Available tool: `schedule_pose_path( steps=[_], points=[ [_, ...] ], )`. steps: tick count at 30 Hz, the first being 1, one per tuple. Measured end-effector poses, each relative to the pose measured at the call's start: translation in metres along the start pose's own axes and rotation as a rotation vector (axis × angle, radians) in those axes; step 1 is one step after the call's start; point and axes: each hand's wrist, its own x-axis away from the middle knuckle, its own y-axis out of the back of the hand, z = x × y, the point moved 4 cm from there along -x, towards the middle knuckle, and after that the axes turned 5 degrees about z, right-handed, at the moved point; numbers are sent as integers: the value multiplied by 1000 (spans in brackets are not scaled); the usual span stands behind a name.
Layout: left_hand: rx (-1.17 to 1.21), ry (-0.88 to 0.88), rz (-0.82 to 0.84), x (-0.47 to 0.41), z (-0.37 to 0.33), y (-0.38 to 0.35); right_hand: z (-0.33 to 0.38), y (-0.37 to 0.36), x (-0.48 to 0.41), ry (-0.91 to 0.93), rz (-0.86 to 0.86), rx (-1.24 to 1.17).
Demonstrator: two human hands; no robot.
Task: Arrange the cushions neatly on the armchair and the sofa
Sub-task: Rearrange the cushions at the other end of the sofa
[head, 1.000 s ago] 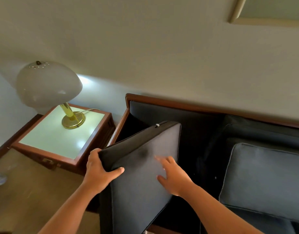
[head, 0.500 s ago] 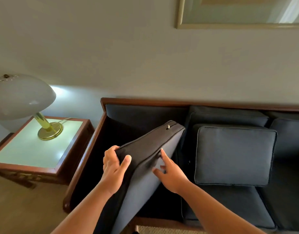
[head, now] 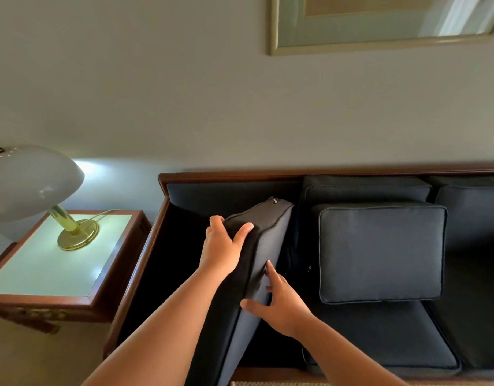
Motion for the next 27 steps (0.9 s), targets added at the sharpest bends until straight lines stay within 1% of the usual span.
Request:
schedule_pose_path(
  steps=[5,8,10,13,18,21,24,26,27],
  points=[
    [-83,57,4,-11,-19,-9,6,1,6,-56,-170,66],
    [-103,87,11,-17,-31,-18,16,1,13,-20,-299,130],
    [-110,121,2,-22,-35,-23,19,-4,16,4,-335,185],
    [-84,168,-16,-33,-34,-23,15,-17,19,-22,-303,256],
    [32,260,-49,-41,-21,-14,-9,-37,24,-133,-179,360],
    [74,268,-105,-37,-16,-8,-27,-37,17,-244,-193,353],
    [163,282,-123,-36,-11,-2,-56,-25,6,-348,-256,316],
    [191,266,-120,-37,-3,3,-75,-15,-2,-376,-262,332],
    [158,230,-128,-37,2,6,-83,-9,-6,-374,-260,348]
  ],
)
